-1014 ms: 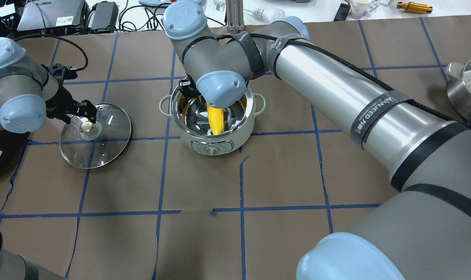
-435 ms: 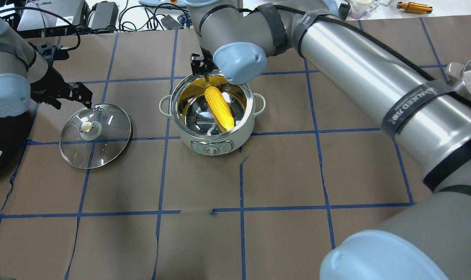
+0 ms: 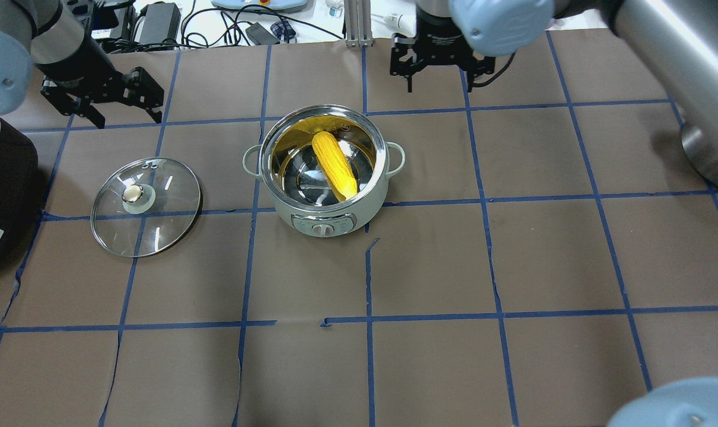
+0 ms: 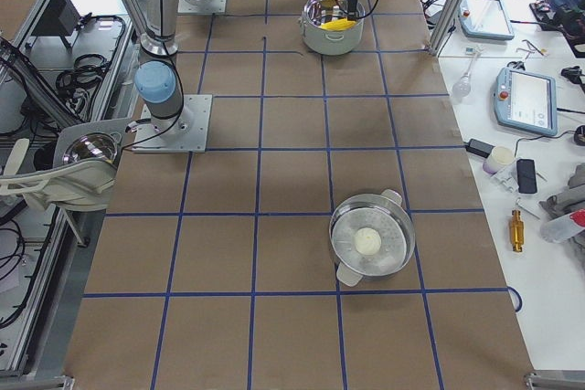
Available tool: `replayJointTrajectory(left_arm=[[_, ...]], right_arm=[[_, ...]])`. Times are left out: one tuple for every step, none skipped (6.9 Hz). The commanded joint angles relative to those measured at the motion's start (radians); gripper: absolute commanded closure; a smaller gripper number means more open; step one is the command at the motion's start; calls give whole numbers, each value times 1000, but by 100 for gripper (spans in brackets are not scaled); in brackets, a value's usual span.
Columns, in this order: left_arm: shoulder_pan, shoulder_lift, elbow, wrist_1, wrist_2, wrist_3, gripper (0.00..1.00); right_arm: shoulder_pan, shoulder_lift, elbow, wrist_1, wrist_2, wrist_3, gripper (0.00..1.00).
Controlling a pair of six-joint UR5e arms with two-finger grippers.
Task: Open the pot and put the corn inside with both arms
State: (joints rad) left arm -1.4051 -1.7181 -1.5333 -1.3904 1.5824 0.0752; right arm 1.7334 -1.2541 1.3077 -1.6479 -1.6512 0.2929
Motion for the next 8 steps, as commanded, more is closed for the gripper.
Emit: replayJointTrajectory(left_arm=[[-124, 63, 44, -114, 4, -141, 0], [-190, 107, 48, -137, 7, -144, 0], [-233, 139, 55, -133, 37, -146, 0], [-244, 153, 44, -133, 59, -146, 0], [-244, 143, 41, -125, 50, -146, 0], [-239, 156, 38, -125, 44, -135, 0], [-239, 157, 38, -122, 47, -130, 0], [-224, 154, 38, -75, 42, -130, 0]], right_arm=[[-131, -176, 192, 66, 5, -184, 0], [-158, -214, 209, 56, 4, -252, 0], [-160, -238, 219, 66, 5, -242, 1], [-161, -254, 229, 65, 43, -239, 0], [-166, -274, 231, 88, 66, -236, 0], [-169, -284, 232, 99, 71, -244, 0], [-173, -286, 231, 97, 73, -244, 0], [-172, -304, 232, 115, 65, -238, 0]])
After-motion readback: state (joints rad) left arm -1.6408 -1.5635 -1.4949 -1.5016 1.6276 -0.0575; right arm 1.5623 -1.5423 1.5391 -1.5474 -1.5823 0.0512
